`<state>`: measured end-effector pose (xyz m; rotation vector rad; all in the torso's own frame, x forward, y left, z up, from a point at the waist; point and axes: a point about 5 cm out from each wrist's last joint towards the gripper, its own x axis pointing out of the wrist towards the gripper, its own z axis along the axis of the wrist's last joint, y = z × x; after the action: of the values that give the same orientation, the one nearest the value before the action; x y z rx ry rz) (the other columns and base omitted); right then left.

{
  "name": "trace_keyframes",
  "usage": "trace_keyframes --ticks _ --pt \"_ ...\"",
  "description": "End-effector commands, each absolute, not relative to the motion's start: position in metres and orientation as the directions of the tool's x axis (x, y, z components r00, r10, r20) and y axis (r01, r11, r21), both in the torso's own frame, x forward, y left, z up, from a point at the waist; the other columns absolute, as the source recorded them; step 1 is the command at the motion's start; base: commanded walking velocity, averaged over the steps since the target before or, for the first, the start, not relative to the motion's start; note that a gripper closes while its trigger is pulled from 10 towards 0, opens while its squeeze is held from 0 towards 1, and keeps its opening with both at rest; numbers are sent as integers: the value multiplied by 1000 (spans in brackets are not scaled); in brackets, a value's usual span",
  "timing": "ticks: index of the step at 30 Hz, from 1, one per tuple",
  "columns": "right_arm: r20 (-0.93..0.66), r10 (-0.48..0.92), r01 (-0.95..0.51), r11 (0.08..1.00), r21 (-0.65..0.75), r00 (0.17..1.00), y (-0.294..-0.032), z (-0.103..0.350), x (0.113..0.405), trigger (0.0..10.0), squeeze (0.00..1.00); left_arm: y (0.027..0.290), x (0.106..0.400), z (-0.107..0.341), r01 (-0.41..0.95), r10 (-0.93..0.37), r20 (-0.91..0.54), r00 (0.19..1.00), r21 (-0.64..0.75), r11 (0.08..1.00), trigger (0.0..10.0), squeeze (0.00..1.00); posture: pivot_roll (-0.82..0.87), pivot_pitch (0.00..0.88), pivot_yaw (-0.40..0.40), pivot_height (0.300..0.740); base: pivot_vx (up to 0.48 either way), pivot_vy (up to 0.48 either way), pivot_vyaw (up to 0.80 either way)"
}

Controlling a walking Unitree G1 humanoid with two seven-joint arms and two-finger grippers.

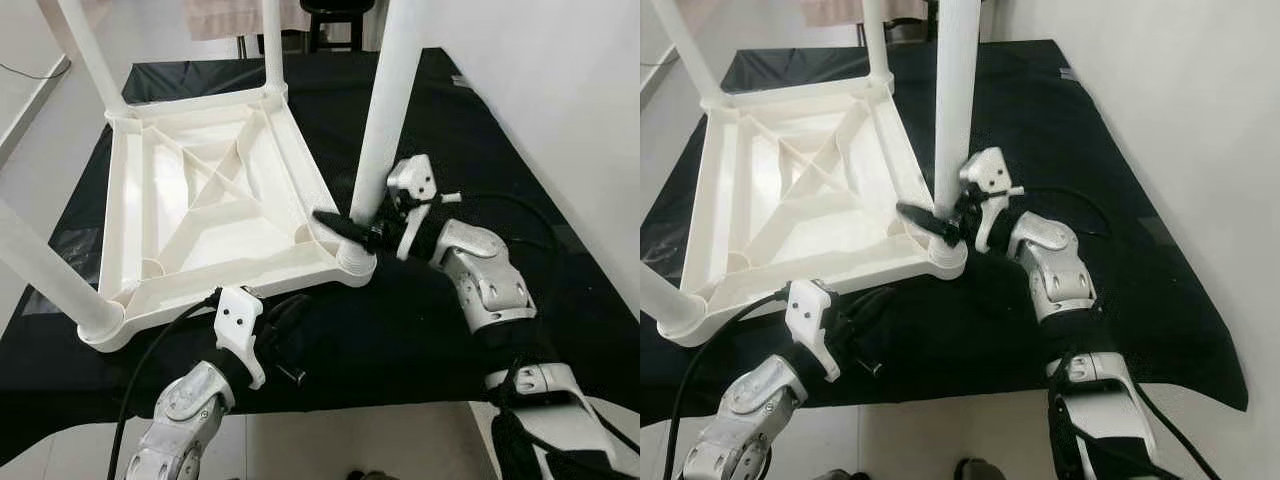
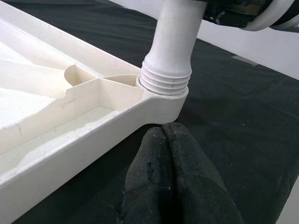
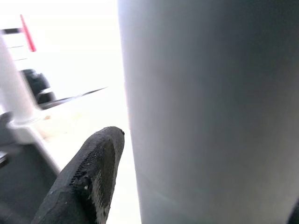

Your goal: Building children table

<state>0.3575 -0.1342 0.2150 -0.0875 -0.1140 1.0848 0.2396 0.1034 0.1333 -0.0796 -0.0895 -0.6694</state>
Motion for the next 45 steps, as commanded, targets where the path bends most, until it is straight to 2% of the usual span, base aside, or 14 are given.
trace_keyframes --ticks 1,3,4,5,12,19,20,22,25,26,38,39,40,45 --pt "29 921 -918 389 -81 388 -130 210 359 10000 0 103 238 128 625 -620 89 780 -47 779 10000 0 44 104 -37 740 0 0 0" --pt "27 927 -924 375 -72 374 -131 209 361 10000 0 103 238 127 625 -620 89 779 -48 779 10000 0 45 100 -37 740 0 0 0" --pt "26 933 -931 361 -56 360 -131 208 362 7882 0 102 237 127 626 -621 88 779 -48 778 10000 0 46 100 -37 740 0 0 0" --pt "25 938 -937 347 -42 346 -131 206 363 0 0 102 237 127 627 -622 88 778 -49 778 10000 0 48 99 -37 740 0 0 0" --pt "11 951 -951 308 -12 308 -136 195 361 0 0 102 237 127 630 -625 87 776 -51 775 10000 0 45 104 -33 740 0 0 0" --pt "-46 918 -919 392 -34 393 -142 181 360 0 0 102 236 128 631 -626 89 775 -52 774 10000 0 38 116 -27 740 0 0 0" --pt "-199 770 -793 605 -73 606 -138 152 358 0 0 104 235 129 632 -627 90 774 -51 773 10000 0 30 125 -28 740 0 0 0" --pt "-199 770 -793 605 -73 606 -138 152 358 0 0 104 235 129 632 -627 90 774 -51 773 10000 0 30 125 -28 740 0 0 0" --pt "-264 544 -591 792 -152 797 -128 126 341 0 0 105 235 130 631 -625 91 775 -50 774 10000 0 19 138 -21 740 0 0 0" --pt "-227 348 -390 903 -180 910 -128 121 325 0 0 107 236 130 628 -623 91 777 -49 776 10000 0 7 130 -8 740 0 0 0" --pt "-208 331 -362 922 -138 921 -114 125 328 0 0 109 241 130 625 -620 92 779 -42 780 10000 0 21 120 -17 740 0 0 0" --pt "-206 339 -368 922 -122 918 -112 126 328 10000 0 109 241 130 622 -616 93 782 -42 782 10000 0 24 121 -17 740 0 0 0" --pt "-178 362 -380 922 -78 915 -111 132 328 10000 1000 108 241 130 621 -616 93 782 -42 783 10000 0 24 121 -18 740 0 0 0" --pt "-50 545 -545 838 3 837 -106 160 333 10000 1000 107 241 130 629 -624 92 776 -46 776 10000 0 19 120 -16 740 0 0 0"
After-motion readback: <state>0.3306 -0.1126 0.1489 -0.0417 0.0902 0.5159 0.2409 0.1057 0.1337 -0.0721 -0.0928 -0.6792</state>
